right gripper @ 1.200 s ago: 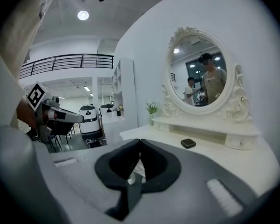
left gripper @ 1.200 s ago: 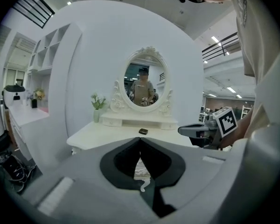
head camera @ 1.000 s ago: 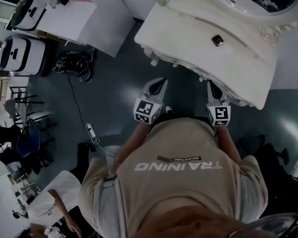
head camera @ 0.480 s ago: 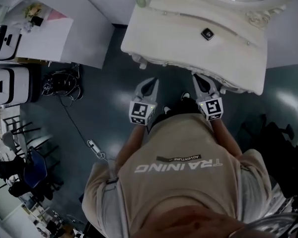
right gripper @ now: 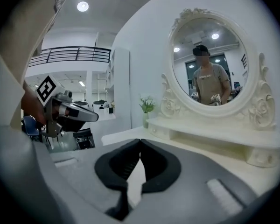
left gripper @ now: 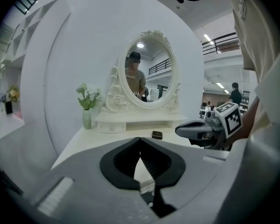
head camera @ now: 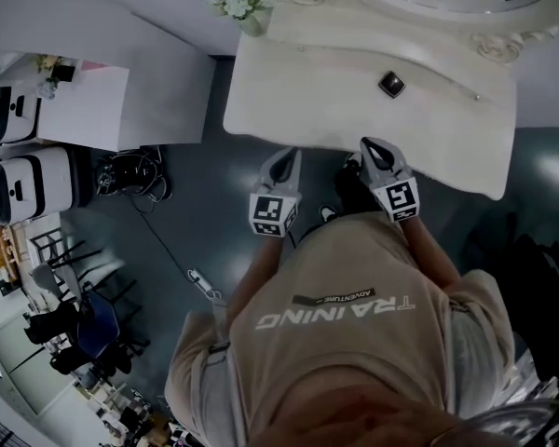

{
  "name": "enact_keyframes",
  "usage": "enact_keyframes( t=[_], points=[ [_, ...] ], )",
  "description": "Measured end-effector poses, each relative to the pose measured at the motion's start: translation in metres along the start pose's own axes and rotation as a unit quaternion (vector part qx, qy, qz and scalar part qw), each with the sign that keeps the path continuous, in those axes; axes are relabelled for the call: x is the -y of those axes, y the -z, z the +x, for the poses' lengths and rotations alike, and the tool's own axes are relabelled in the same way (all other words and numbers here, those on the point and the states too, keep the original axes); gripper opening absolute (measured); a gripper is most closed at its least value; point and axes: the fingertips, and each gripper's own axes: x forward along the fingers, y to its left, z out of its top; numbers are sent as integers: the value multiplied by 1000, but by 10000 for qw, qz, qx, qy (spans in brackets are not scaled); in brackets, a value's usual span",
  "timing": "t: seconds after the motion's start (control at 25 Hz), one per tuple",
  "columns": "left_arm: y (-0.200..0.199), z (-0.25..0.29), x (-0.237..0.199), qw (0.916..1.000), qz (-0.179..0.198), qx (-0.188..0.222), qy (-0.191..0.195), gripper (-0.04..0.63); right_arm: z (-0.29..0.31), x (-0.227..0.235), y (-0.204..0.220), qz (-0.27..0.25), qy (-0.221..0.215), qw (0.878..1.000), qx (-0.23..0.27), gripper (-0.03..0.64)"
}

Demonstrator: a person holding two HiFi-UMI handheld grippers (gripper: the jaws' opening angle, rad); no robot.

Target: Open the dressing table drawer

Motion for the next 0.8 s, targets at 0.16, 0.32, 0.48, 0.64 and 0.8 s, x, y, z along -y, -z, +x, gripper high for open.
enact_keyframes(
  t=[0.16, 0.32, 0.48, 0.64, 0.8],
  points=[
    [-36, 48, -22, 9987, 508, 47, -59, 8, 43, 56, -26, 83, 121, 9995, 288, 5],
    [-51, 88, -45, 9990, 397, -27, -217, 8, 64, 88, -39, 80, 44, 9989, 462, 3],
    [-68, 126, -57, 9988, 459, -74, -165, 8, 71, 119, -42, -31, 33, 9988, 483, 4],
    [-84, 149, -75, 9984, 534, -87, -142, 8, 71, 140, -56, -13, 102, 9977, 666, 4],
    [-69, 179, -86, 9981, 525, -264, -210, 8, 58, 159, -60, 93, 278, 9969, 727, 5]
  ],
)
